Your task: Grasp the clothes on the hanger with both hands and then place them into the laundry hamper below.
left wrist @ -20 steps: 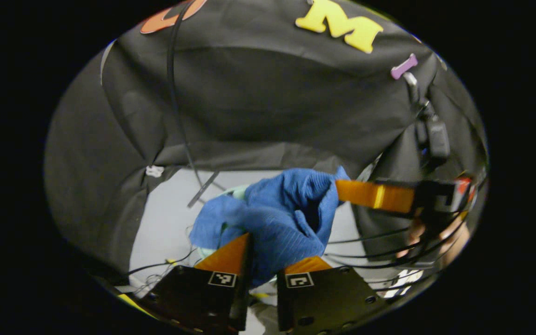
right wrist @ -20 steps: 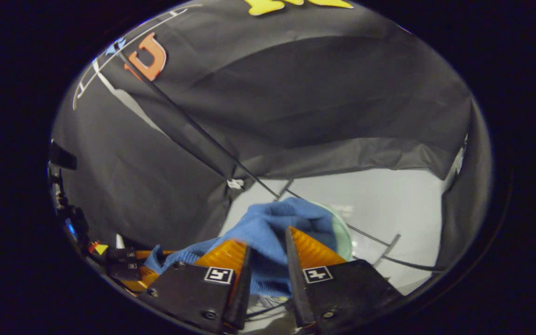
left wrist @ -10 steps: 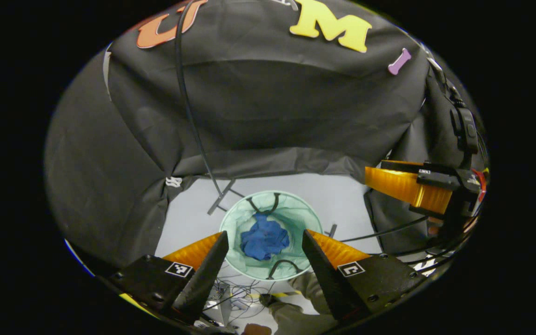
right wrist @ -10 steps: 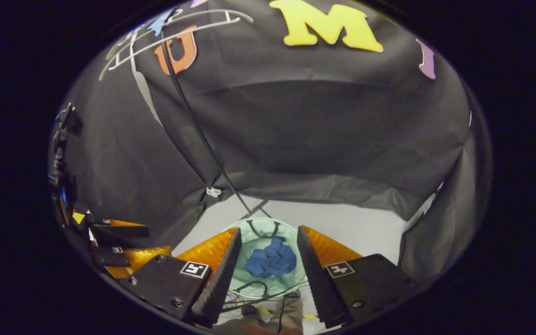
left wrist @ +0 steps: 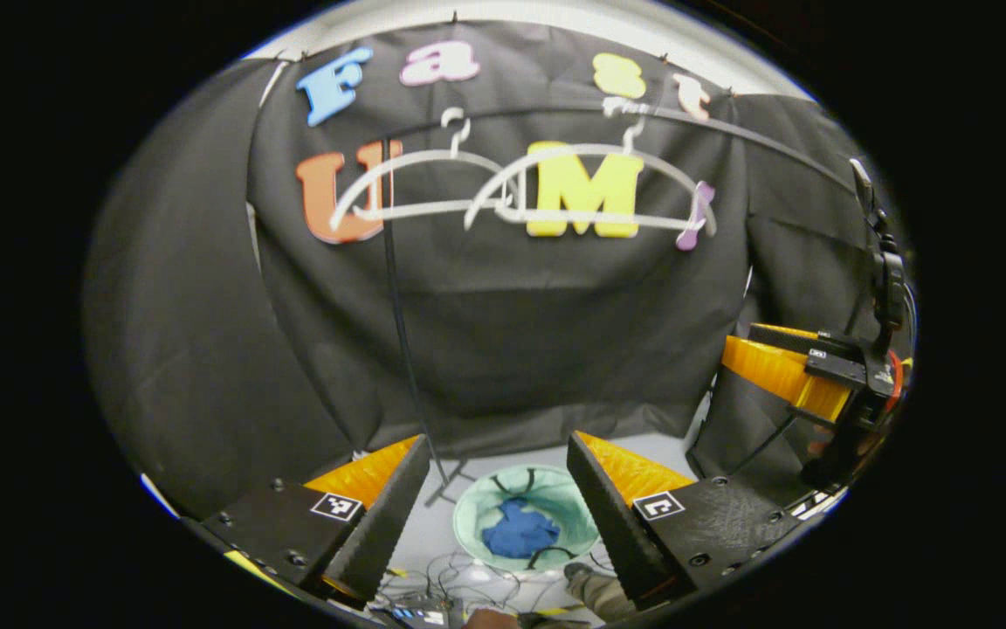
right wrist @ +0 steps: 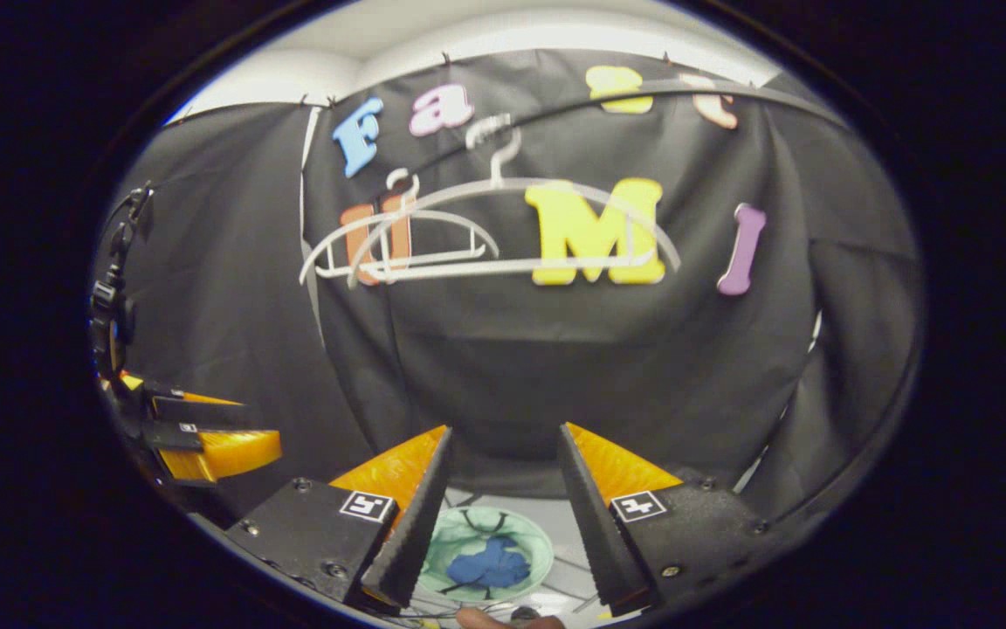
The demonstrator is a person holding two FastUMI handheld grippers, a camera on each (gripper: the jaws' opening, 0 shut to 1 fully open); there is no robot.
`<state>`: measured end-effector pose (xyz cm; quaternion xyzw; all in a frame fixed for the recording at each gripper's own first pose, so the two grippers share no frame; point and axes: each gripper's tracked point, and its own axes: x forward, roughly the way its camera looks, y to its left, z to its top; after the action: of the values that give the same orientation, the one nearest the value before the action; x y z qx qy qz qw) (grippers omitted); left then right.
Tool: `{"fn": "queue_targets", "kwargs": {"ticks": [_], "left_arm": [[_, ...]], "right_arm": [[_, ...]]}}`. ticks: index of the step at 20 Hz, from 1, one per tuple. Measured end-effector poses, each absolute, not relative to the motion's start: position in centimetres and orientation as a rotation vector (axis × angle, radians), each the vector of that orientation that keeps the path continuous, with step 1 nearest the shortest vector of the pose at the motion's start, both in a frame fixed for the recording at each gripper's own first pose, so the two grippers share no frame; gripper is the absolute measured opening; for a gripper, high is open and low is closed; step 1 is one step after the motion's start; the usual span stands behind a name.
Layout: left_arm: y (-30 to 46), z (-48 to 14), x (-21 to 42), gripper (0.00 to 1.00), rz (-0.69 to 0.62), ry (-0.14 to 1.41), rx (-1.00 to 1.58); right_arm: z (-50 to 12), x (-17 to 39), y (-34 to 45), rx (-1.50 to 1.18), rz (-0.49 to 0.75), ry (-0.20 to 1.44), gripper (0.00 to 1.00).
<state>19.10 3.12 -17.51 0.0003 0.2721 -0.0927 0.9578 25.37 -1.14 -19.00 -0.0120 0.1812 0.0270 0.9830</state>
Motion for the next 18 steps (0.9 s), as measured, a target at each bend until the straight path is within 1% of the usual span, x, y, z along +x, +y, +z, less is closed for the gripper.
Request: {"fn": "queue_targets", "kwargs": {"ticks": [1,2,4,5,6,7,8,11,14,15,16,18], "left_arm": [[2.7,-15.5,18.2,0.97,-0.19,0.493,-0.001],[2.5,-13.8,17.4,1.0,-0.195,0.444,-0.009],[2.5,-10.9,15.5,1.0,-0.194,0.366,-0.032],[3.0,-9.8,14.6,1.0,-0.19,0.336,-0.036],[2.9,-8.7,14.1,1.0,-0.184,0.305,-0.036],[2.7,-8.5,14.9,1.0,-0.178,0.269,-0.03],[2.8,-7.5,14.6,1.0,-0.165,0.236,-0.024],[2.9,-5.5,13.4,1.0,-0.109,0.139,-0.012],[1.9,-2.7,10.4,1.0,-0.071,0.043,0.003],[1.2,-1.6,9.0,1.0,-0.065,0.015,0.004],[0.3,-0.6,7.9,0.92,-0.06,-0.017,-0.002],[-1.6,1.1,5.6,0.96,-0.058,-0.063,-0.019]], "right_arm": [[-17.1,23.9,-1.3,-0.029,0.04,0.315,0.77],[-15.3,22.3,-1.6,-0.023,0.027,0.275,0.81],[-12.2,18.8,-3.2,0.001,-0.005,0.225,0.92],[-11.1,17.3,-4.0,0.013,-0.021,0.211,0.93],[-10.0,16.0,-4.6,0.02,-0.035,0.197,0.96],[-9.4,15.1,-4.8,0.02,-0.048,0.181,0.96],[-8.8,14.4,-4.9,0.014,-0.059,0.164,0.93],[-6.0,11.8,-5.6,-0.003,-0.063,0.105,0.93],[-3.8,9.4,-6.6,0.003,-0.023,0.048,0.93],[-3.4,8.5,-6.9,0.004,0.0,0.041,0.97],[-2.9,7.6,-7.2,0.006,0.021,0.039,0.93],[-2.4,5.3,-7.5,-0.005,0.064,0.032,0.93]]}}
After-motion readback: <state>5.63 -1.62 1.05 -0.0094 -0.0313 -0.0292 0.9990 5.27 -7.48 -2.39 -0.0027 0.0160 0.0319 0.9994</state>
